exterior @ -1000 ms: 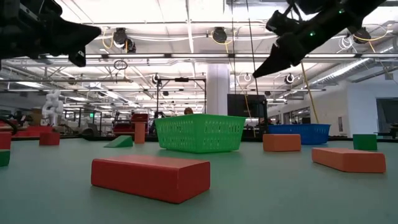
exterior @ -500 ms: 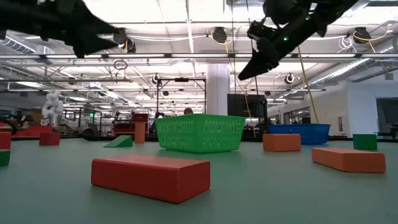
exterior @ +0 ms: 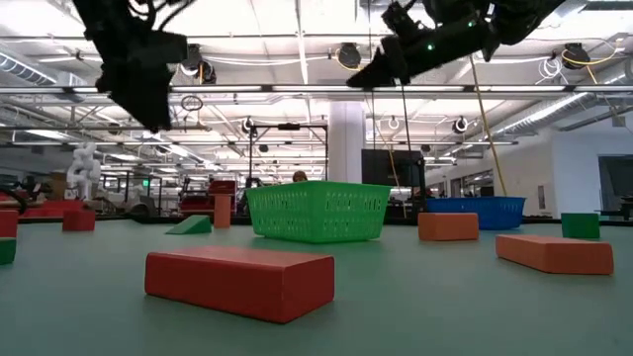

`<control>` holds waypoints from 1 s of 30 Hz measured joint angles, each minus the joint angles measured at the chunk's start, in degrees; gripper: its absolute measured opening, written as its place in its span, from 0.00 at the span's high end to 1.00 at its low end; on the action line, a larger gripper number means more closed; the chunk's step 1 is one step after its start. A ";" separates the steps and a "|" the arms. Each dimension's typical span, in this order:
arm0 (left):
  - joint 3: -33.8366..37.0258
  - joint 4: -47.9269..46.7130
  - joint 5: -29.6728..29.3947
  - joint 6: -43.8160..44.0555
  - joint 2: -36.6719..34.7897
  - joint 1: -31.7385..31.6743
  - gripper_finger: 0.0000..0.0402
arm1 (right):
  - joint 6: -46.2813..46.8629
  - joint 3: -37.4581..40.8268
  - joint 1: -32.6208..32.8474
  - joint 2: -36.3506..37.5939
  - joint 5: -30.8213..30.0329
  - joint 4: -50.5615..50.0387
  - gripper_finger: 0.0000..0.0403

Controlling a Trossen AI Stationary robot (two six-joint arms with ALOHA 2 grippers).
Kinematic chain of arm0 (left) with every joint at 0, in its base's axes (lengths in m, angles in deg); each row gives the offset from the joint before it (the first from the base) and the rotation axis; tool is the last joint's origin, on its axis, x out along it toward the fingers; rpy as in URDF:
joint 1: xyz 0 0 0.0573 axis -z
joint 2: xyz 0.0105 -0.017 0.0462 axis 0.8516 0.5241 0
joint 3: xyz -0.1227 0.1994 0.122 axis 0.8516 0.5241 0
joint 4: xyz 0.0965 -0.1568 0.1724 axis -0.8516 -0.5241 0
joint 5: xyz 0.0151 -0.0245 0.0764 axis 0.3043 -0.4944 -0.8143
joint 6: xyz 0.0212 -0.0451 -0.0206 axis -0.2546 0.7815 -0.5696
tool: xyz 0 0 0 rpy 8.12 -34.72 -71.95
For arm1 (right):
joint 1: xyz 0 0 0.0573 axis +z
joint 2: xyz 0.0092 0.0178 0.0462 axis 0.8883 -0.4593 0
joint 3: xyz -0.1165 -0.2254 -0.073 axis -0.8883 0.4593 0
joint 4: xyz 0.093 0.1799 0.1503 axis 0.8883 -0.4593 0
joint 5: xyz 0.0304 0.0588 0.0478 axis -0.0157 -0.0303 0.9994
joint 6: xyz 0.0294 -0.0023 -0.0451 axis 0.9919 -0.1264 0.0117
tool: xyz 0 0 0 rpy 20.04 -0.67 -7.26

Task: Sort & place blocks by color
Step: Adjust the light pink block

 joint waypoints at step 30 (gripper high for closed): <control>17.31 2.34 14.93 -2.74 4.22 -36.52 0.57 | -1.28 0.04 2.67 6.26 0.04 -1.53 0.67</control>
